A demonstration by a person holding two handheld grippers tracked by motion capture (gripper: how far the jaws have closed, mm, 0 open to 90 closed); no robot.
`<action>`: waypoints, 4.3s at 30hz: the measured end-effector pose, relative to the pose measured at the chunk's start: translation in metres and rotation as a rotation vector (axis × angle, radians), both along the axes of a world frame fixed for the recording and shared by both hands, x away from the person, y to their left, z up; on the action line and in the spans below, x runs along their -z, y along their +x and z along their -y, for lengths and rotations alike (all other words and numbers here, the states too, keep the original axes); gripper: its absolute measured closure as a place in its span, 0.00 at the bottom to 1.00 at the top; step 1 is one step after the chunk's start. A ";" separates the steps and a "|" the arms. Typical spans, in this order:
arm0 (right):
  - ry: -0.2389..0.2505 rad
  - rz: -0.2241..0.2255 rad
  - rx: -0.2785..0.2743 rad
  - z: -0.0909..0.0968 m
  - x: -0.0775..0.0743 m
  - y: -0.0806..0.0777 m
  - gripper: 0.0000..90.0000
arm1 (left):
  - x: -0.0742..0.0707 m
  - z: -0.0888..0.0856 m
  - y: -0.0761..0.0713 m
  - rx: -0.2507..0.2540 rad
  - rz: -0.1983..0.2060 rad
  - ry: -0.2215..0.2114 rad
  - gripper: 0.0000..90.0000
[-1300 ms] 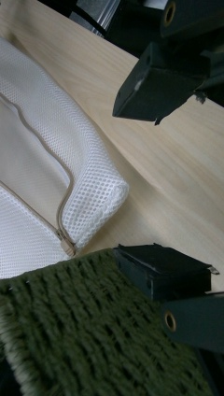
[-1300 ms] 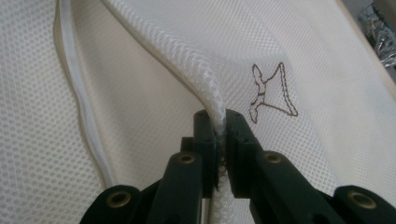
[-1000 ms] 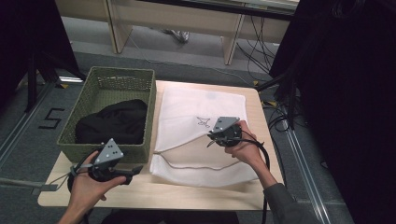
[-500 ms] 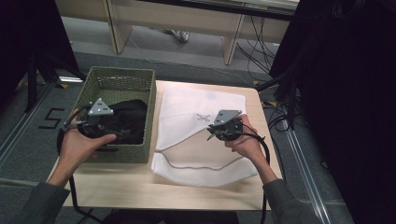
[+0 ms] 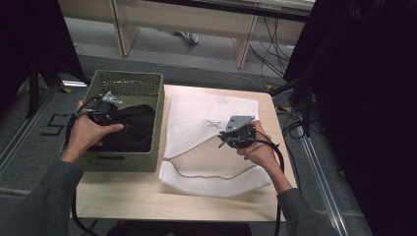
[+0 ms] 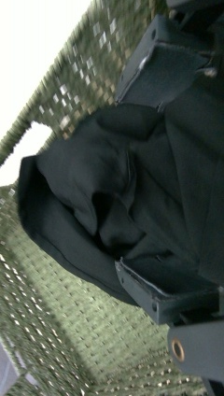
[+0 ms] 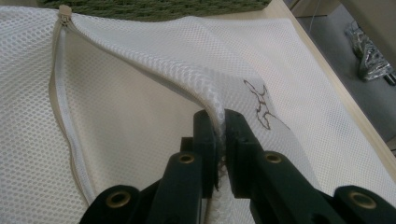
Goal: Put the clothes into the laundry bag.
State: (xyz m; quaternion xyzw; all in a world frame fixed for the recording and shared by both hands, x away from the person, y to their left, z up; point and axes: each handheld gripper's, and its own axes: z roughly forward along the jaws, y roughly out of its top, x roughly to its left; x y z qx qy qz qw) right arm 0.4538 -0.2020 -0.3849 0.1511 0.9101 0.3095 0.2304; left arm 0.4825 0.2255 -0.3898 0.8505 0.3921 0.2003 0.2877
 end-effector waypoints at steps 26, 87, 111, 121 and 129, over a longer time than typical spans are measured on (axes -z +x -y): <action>-0.030 -0.027 -0.012 0.000 0.002 -0.001 0.94 | 0.089 0.003 0.051 -0.074 -0.330 0.055 0.00; 0.016 -0.022 0.002 0.002 0.000 0.001 0.95 | -0.114 0.031 -0.107 0.296 -0.100 -0.650 0.76; 0.084 -0.032 0.016 0.013 -0.008 0.004 0.96 | -0.044 0.149 -0.133 0.473 -0.332 -0.600 0.75; 0.114 -0.024 0.020 0.019 -0.017 0.003 0.96 | 0.022 0.184 -0.093 0.397 -0.428 -0.538 0.75; 0.109 -0.016 0.002 0.015 -0.021 -0.002 0.96 | 0.034 0.204 -0.063 0.280 -0.394 -0.518 0.75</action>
